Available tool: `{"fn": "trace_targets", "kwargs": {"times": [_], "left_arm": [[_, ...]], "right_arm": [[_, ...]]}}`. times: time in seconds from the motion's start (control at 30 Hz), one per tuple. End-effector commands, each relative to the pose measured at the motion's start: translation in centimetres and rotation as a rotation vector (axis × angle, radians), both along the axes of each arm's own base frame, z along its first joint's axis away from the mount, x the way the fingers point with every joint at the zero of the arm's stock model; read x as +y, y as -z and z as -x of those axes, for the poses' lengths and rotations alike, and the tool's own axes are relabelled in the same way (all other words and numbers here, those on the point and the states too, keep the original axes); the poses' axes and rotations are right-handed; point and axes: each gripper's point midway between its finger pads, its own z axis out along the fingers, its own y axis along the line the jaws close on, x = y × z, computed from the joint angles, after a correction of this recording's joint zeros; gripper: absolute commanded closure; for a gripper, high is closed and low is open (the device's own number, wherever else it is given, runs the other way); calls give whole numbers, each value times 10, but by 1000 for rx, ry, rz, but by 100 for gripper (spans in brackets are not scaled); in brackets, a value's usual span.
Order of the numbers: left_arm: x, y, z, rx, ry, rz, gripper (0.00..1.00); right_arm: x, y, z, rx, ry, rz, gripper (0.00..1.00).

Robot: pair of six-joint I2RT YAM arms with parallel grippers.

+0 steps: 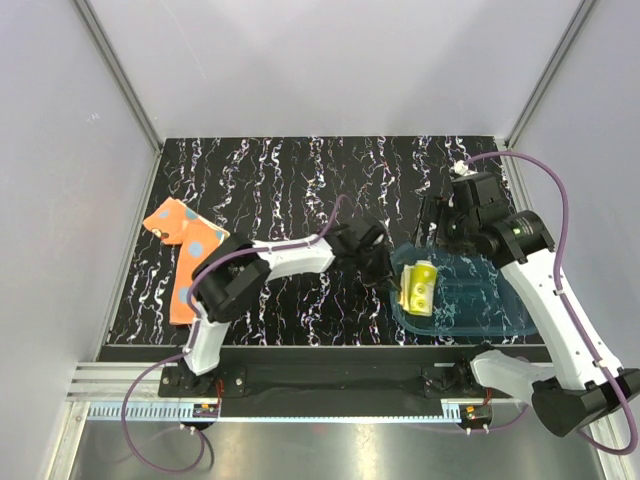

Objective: Roll the towels
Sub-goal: Place the rolled towel into the container

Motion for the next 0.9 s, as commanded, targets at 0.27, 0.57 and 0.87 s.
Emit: {"fn": "trace_targets", "kwargs": {"times": [0.27, 0.57, 0.87], "left_arm": [[-87, -28, 7, 38, 54, 123, 92], [-104, -65, 11, 35, 33, 235, 69], [-98, -104, 15, 11, 49, 317, 56]], "right_arm": [[-25, -30, 6, -104, 78, 46, 12], [-26, -38, 9, -123, 85, 35, 12], [-29, -50, 11, -146, 100, 31, 11]]}}
